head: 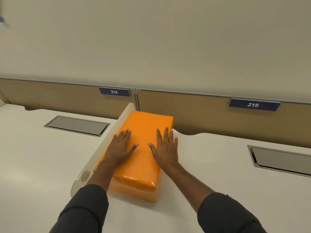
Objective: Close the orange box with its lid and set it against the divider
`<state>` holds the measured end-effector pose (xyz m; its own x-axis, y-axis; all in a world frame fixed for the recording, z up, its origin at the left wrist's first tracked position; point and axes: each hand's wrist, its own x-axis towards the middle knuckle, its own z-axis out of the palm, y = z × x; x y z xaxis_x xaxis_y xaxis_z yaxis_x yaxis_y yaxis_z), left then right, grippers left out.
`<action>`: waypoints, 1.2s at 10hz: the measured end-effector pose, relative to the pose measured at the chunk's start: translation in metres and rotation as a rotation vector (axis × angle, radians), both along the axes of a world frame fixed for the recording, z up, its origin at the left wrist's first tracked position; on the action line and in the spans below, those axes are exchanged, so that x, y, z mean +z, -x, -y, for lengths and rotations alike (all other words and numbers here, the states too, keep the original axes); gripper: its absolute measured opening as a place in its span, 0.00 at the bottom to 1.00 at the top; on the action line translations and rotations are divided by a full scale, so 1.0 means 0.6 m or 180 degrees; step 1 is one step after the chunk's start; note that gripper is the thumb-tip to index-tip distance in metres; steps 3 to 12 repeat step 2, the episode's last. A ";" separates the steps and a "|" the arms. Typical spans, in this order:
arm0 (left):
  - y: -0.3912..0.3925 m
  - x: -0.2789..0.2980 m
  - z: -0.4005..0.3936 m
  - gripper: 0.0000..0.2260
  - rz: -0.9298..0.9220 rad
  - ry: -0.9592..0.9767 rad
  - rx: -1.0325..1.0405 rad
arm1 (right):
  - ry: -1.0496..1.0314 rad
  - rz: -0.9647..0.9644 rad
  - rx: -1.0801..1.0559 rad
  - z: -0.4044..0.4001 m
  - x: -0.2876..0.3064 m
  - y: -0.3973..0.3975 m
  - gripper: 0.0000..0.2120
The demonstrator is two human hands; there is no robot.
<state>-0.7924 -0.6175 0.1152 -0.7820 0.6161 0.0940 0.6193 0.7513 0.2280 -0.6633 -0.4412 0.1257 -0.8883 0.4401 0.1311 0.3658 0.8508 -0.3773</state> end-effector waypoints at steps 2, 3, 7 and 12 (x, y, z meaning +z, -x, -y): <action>-0.049 0.090 -0.074 0.40 -0.0647 -0.0579 -0.0339 | -0.0416 -0.0384 -0.0080 -0.077 0.080 -0.051 0.34; -0.049 0.090 -0.074 0.40 -0.0647 -0.0579 -0.0339 | -0.0416 -0.0384 -0.0080 -0.077 0.080 -0.051 0.34; -0.049 0.090 -0.074 0.40 -0.0647 -0.0579 -0.0339 | -0.0416 -0.0384 -0.0080 -0.077 0.080 -0.051 0.34; -0.049 0.090 -0.074 0.40 -0.0647 -0.0579 -0.0339 | -0.0416 -0.0384 -0.0080 -0.077 0.080 -0.051 0.34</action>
